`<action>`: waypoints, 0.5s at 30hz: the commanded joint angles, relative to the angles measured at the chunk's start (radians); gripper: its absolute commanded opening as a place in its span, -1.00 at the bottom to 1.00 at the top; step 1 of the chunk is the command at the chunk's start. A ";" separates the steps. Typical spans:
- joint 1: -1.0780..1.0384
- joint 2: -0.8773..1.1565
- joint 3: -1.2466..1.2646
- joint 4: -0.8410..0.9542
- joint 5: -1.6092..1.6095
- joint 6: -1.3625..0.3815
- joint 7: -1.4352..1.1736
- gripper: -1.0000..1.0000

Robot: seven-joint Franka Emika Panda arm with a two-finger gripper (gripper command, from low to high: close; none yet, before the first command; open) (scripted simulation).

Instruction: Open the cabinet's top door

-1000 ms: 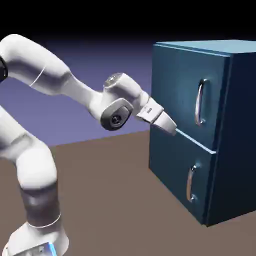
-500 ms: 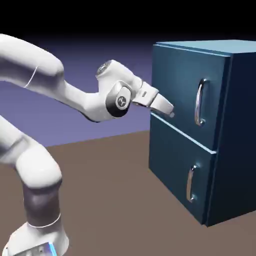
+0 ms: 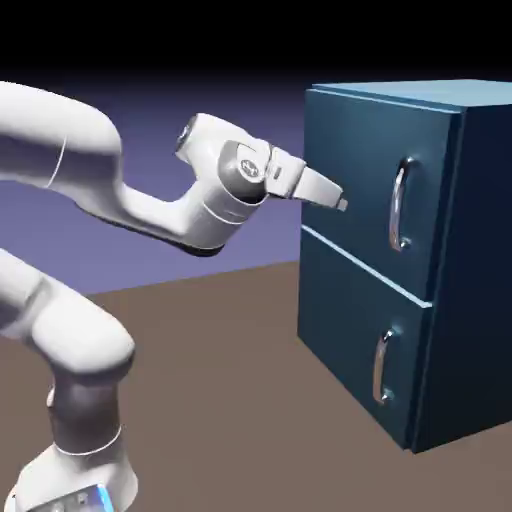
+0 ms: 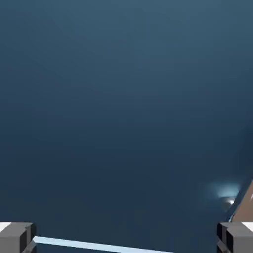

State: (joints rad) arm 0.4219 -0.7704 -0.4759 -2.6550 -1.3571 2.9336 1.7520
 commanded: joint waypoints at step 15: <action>0.197 -0.096 -0.229 0.075 -0.652 -0.050 0.486 1.00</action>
State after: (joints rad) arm 0.6190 -0.8667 -0.7046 -2.5805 -2.0095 2.8839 2.2379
